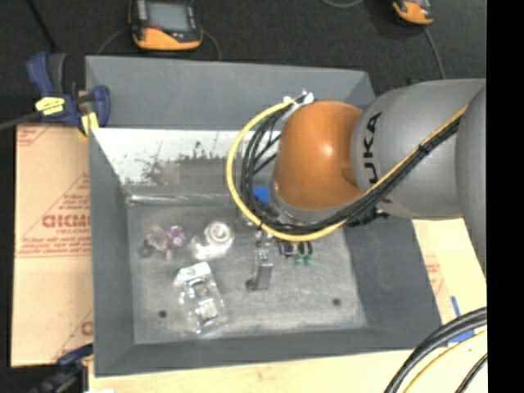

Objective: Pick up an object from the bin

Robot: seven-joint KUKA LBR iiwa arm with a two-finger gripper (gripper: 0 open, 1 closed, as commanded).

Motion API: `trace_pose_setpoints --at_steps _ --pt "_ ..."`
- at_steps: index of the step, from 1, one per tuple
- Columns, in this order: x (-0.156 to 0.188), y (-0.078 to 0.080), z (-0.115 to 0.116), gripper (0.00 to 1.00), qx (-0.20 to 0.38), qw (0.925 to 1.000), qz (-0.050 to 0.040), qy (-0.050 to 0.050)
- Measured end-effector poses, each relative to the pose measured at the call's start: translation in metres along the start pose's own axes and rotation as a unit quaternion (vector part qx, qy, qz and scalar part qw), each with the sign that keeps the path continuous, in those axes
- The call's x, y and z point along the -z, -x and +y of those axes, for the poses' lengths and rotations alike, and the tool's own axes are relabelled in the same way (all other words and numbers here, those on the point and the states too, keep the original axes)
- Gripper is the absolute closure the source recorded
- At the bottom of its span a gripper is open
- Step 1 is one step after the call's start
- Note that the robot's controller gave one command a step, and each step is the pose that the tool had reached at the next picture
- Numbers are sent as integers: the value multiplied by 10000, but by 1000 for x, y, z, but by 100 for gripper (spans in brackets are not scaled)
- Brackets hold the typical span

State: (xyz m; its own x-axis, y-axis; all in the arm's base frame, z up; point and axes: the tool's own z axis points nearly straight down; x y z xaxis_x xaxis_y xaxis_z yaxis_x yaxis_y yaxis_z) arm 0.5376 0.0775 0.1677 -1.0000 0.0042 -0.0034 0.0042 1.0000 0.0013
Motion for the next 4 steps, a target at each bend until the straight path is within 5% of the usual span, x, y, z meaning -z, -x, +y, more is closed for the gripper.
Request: trace_pose_setpoints --at_steps 1,2,3,4 --pt "-100 55 69 0 1038 9946 -5 -4" --pt "-97 14 94 0 3528 9357 -12 -15" --pt "-95 15 95 100 3499 9368 -54 -1" --pt "50 -5 116 100 3742 9274 -37 -2"
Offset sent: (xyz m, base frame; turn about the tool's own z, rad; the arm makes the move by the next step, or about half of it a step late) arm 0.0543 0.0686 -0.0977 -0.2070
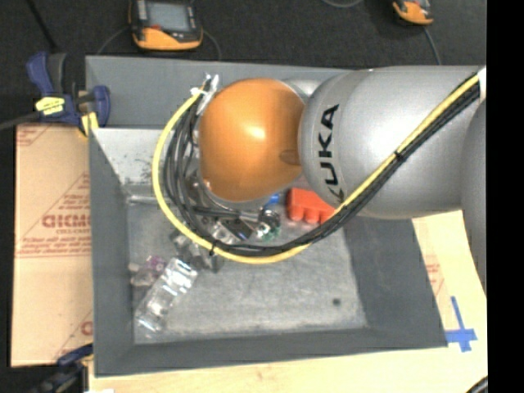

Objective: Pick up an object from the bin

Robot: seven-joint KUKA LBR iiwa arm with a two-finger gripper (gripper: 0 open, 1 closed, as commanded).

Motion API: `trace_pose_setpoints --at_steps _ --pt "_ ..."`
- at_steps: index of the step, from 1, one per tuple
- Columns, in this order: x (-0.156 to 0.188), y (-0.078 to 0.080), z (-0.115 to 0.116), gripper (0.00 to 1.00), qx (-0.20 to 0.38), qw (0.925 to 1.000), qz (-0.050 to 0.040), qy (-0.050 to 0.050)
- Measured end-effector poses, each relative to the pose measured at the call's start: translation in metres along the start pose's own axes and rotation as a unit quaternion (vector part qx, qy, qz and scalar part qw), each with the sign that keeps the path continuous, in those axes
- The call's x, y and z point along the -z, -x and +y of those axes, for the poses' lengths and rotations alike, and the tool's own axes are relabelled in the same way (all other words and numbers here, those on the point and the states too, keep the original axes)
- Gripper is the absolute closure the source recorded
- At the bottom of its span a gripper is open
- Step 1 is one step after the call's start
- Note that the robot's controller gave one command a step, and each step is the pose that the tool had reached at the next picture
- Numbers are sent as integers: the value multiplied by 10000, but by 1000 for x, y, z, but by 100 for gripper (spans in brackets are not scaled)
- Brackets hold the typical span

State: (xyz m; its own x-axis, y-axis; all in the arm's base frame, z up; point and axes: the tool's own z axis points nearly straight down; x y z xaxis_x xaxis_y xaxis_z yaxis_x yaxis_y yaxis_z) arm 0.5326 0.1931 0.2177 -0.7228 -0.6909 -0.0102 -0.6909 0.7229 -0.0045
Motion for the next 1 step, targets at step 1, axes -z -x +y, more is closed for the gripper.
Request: trace_pose_setpoints --at_steps 1 --pt "-5 -1 1 0 -11 10000 34 22"
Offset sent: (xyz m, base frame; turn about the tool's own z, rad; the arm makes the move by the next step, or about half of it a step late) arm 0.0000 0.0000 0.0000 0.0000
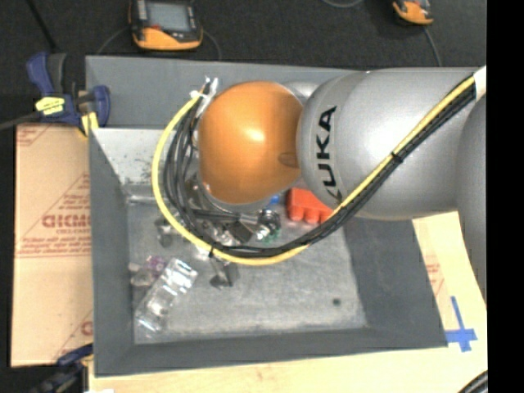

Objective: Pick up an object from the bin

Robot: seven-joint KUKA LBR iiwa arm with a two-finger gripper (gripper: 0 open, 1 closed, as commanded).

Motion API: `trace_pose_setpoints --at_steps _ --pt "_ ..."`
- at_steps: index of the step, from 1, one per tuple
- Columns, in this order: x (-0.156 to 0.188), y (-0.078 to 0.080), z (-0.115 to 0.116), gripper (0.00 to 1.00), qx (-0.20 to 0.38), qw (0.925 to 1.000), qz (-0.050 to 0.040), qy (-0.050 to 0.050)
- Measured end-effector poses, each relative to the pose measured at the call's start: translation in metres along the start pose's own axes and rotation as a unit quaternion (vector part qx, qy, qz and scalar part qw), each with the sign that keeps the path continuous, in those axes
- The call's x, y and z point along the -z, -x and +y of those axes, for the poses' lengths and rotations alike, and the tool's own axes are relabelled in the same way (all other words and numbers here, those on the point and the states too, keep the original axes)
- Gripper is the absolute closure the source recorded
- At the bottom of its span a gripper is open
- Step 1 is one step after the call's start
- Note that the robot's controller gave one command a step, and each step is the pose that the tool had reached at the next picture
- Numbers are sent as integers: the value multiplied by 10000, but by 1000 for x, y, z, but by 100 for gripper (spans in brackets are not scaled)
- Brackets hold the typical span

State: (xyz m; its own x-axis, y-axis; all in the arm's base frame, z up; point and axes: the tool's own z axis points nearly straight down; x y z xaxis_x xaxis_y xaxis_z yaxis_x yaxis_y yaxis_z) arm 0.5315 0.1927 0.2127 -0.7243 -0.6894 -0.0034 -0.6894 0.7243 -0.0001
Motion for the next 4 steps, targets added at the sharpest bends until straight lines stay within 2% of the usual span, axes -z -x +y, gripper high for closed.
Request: trace_pose_setpoints --at_steps 1,2,3,4 --pt "-86 59 -31 0 1724 9850 5 1" --pt "-136 79 -13 0 4100 9121 -1 -12" --pt "-140 14 30 0 4662 8846 -43 -49" --pt "-140 14 30 100 4642 8857 -35 -30"
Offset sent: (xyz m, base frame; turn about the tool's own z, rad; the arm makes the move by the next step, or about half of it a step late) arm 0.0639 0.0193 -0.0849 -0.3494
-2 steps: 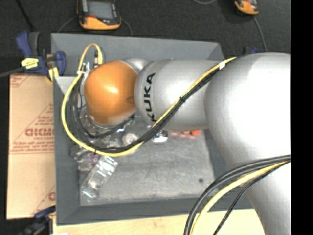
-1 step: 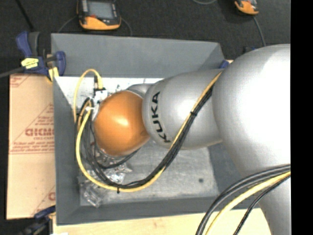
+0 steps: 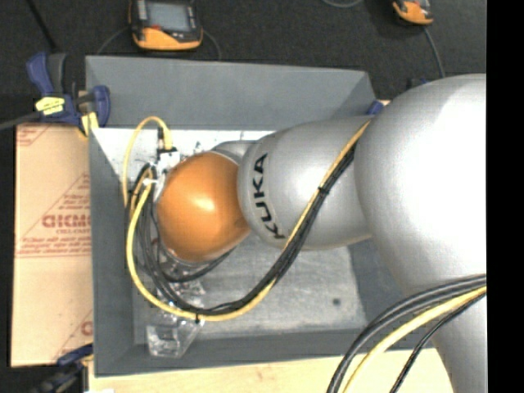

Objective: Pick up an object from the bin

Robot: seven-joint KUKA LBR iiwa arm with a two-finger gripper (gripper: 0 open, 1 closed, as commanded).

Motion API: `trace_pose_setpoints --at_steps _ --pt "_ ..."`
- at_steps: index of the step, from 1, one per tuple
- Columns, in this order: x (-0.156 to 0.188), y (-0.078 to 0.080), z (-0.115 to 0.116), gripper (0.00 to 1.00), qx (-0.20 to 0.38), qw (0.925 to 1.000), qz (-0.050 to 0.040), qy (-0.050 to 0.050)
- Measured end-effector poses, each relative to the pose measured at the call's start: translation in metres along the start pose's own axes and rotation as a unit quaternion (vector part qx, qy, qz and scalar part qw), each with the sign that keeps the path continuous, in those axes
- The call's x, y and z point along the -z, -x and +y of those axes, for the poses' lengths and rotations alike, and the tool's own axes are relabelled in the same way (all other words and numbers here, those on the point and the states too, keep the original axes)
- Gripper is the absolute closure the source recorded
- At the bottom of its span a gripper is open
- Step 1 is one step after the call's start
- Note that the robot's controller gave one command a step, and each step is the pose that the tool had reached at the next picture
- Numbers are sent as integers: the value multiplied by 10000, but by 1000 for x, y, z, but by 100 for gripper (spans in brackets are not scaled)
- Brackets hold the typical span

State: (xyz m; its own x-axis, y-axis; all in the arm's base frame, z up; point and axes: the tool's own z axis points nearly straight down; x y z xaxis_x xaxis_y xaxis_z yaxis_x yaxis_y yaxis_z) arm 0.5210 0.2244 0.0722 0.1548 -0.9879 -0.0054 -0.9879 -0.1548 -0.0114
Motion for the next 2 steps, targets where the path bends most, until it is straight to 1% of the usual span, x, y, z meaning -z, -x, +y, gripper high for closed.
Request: trace_pose_setpoints --at_steps 1,2 --pt "58 4 -20 100 -50 10000 8 -3" --pt "153 3 -46 100 -14 10000 9 -6"
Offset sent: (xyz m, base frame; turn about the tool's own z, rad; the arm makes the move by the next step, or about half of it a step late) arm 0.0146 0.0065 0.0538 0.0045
